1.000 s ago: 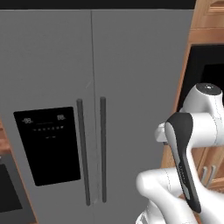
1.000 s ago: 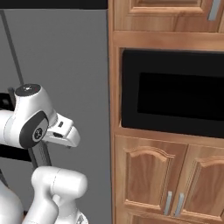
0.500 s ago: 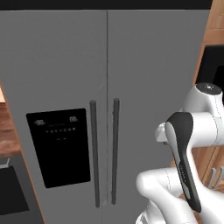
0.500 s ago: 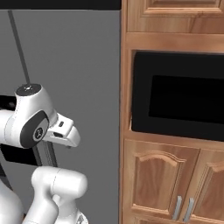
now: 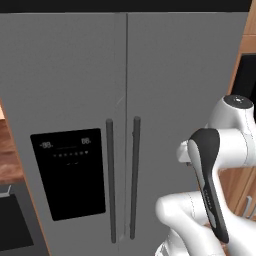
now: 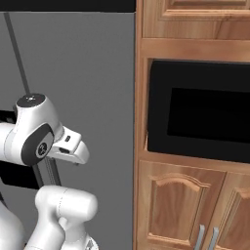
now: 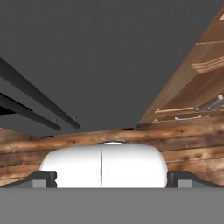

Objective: Open the freezer door, pick up the ice cube tray from the freezer, and place it on the dining counter.

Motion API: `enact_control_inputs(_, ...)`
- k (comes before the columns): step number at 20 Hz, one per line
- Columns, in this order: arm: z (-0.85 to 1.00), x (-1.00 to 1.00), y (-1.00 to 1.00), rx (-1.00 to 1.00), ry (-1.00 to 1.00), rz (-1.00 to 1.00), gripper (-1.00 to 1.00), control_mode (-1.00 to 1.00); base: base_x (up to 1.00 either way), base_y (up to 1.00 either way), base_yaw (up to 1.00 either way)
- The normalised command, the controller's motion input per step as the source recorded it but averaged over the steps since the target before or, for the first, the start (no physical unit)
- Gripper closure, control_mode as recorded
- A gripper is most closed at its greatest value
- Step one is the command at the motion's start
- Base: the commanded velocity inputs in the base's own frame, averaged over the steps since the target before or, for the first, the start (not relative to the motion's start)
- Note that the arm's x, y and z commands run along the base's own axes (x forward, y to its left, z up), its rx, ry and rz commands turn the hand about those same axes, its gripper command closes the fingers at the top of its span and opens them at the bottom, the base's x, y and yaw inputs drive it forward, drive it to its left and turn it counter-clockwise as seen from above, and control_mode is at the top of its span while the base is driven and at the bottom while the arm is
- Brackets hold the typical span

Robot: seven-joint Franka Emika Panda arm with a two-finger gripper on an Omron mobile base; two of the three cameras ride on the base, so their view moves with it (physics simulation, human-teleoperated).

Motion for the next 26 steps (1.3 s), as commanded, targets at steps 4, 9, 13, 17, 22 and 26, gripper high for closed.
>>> enact_control_inputs(4, 0.00, 0.00, 0.00, 0.00, 0.00, 0.00, -1.00, 1.00, 0.13, 0.00, 0.00)
enact_control_inputs(9, 0.00, 0.00, 0.00, 0.00, 0.00, 0.00, -1.00, 1.00, 0.00, 0.00, 0.00)
enact_control_inputs(13, 0.00, 0.00, 0.05, 0.00, -0.01, 0.00, -1.00, -1.00, 0.00, 0.00, 0.00)
enact_control_inputs(17, -0.03, 0.00, 0.53, 0.00, -0.07, 0.00, -1.00, -1.00, 0.00, 0.00, 0.00)
enact_control_inputs(22, 0.00, 0.00, 0.68, 0.00, -0.08, 0.00, -1.00, -1.00, 0.00, 0.00, 0.00)
enact_control_inputs(26, 0.00, 0.00, 0.65, 0.00, -0.09, 0.00, -1.00, -1.00, 0.00, 0.00, 0.00)
